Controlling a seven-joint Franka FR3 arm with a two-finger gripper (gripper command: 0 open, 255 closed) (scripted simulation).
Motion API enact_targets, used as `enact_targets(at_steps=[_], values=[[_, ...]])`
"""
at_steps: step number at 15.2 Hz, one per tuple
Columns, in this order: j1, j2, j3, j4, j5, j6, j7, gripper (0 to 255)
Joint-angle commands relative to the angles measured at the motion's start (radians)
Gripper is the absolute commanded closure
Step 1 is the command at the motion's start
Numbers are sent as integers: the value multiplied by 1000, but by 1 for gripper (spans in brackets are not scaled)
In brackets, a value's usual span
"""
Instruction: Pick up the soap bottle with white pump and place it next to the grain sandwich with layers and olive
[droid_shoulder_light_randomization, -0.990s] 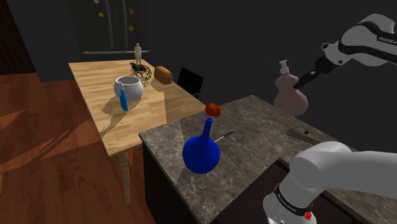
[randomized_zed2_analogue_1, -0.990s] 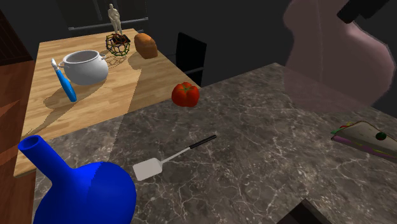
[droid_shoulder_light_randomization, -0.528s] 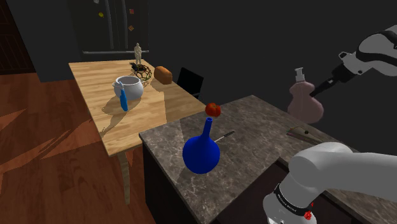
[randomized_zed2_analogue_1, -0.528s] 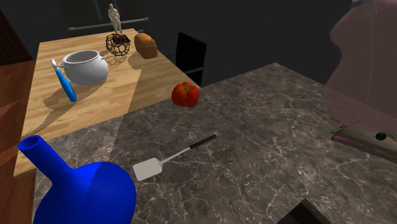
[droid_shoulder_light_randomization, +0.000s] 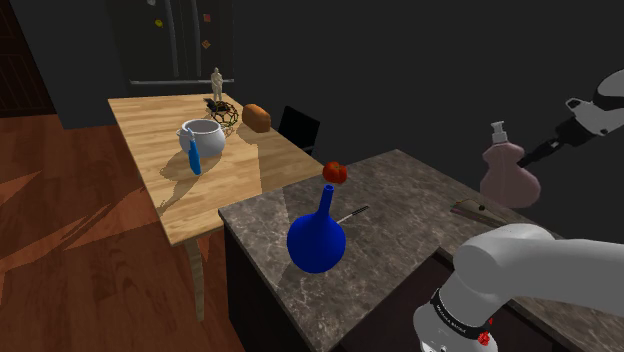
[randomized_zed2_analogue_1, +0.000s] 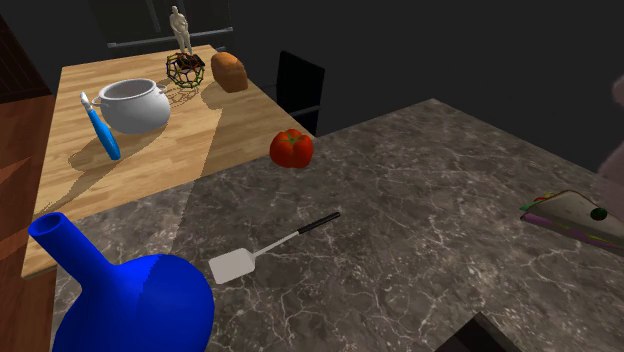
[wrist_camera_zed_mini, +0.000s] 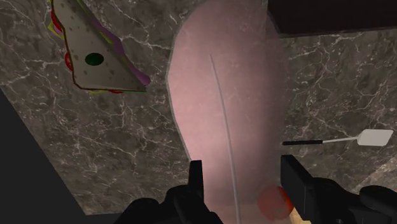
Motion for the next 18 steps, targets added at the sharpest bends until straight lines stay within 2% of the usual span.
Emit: enact_targets(at_steps=[1, 5, 9, 13, 18], values=[[11, 9, -51, 33, -17, -5, -44, 255], [46, 26, -159, 116, -47, -24, -132, 255], [103, 42, -273, 216, -74, -45, -217, 255], [182, 49, -393, 335, -100, -72, -297, 255], [311, 35, -543, 517, -136, -120, -391, 255]])
